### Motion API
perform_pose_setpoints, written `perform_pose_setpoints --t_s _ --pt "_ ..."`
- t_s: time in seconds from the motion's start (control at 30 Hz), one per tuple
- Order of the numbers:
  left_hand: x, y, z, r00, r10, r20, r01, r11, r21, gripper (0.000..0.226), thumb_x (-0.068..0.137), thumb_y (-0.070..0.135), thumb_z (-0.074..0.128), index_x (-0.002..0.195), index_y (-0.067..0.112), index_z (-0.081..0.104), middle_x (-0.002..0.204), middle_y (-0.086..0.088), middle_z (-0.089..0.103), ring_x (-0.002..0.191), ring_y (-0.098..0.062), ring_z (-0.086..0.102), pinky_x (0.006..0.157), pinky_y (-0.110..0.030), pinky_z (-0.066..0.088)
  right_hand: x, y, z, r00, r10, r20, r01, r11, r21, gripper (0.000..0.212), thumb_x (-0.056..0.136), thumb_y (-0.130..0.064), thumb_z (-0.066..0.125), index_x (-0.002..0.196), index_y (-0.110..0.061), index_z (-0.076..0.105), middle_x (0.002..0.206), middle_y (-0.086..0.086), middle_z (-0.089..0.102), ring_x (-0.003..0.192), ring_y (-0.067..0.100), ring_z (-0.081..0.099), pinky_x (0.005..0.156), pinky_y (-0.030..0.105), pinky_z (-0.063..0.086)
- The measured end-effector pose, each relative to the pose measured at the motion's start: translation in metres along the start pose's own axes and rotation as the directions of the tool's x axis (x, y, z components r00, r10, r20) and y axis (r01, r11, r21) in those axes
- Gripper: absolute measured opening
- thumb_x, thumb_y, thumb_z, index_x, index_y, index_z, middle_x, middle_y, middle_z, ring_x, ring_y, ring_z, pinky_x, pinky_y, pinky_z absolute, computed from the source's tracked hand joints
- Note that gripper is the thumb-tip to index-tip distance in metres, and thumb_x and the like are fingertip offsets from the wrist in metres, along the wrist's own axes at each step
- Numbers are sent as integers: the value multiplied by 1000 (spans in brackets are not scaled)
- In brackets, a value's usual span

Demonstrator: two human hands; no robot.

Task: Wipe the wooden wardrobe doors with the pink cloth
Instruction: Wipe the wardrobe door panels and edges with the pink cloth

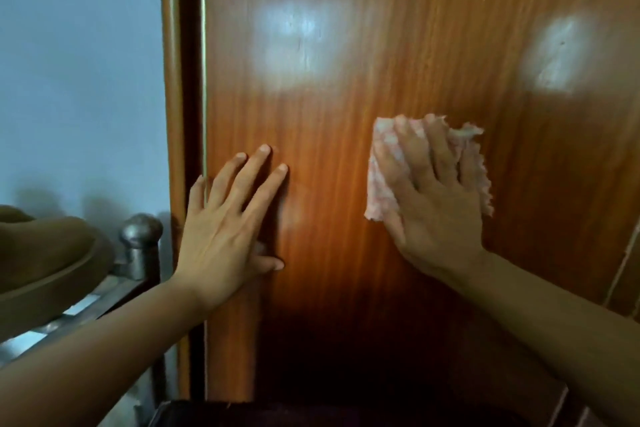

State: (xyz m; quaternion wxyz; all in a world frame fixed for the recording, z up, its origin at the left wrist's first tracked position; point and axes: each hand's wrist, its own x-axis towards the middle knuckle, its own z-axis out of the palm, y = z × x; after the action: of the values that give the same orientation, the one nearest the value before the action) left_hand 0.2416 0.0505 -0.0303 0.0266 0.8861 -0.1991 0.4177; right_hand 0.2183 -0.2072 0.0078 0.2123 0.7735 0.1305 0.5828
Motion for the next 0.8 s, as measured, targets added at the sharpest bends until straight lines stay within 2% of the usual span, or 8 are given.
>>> perform_pose_setpoints --t_s 0.07,0.2,0.3,0.37,0.43,0.53,0.7,0.8 --pt "-5 -5 3 998 -56 8 56 997 -56 136 33 55 85 147 23 17 156 -3 12 141 -27 14 102 -61 31 -31 -24 12 950 -302 84 299 953 46 67 87 -40 46 149 -22 30 157 8 20 146 35 10 116 54 1" --pt "-12 -12 7 993 -109 40 113 987 -112 139 33 54 85 148 24 12 158 -1 4 143 -23 9 105 -58 29 -66 -35 18 655 -718 236 712 691 125 69 87 -43 43 151 -23 25 159 0 19 147 28 5 117 47 -2" --pt "-15 -21 9 991 -127 49 132 983 -124 143 29 54 86 147 23 13 157 -4 5 143 -22 11 105 -55 27 -13 -25 13 778 -609 152 611 791 38 64 88 -40 40 148 -18 29 152 9 34 142 33 20 111 52 14" --pt "-16 -23 11 987 -156 44 161 978 -131 144 28 54 86 147 21 13 157 -5 6 143 -22 10 106 -54 24 34 -24 8 946 -309 95 312 950 -25 68 88 -42 40 150 -18 27 156 11 28 143 33 18 112 54 12" --pt "-17 -23 12 982 -186 37 189 972 -142 144 29 53 86 148 19 11 157 -4 4 143 -21 9 107 -52 21 55 -40 4 995 -74 66 75 997 -18 71 87 -44 43 151 -20 24 159 7 19 146 32 11 115 55 7" --pt "-23 -24 15 975 -221 36 224 964 -142 143 34 51 86 148 15 8 157 -4 1 143 -21 12 107 -49 24 16 -77 19 943 -319 94 309 944 113 75 83 -41 49 150 -20 26 157 5 26 145 32 14 114 53 9" --pt "-32 -28 14 985 -169 -29 161 970 -185 111 58 24 80 146 4 17 156 -11 9 137 -27 30 102 -45 35 -21 -88 26 619 -749 236 720 661 209 73 82 -45 54 148 -23 32 155 0 30 144 25 21 115 45 6" --pt "-29 -26 3 980 -175 -93 139 942 -305 73 82 39 44 141 -3 29 153 -15 19 125 -34 45 94 -44 43 38 -67 16 812 -570 123 562 822 96 71 84 -43 47 149 -20 30 156 5 29 144 28 24 112 50 14"
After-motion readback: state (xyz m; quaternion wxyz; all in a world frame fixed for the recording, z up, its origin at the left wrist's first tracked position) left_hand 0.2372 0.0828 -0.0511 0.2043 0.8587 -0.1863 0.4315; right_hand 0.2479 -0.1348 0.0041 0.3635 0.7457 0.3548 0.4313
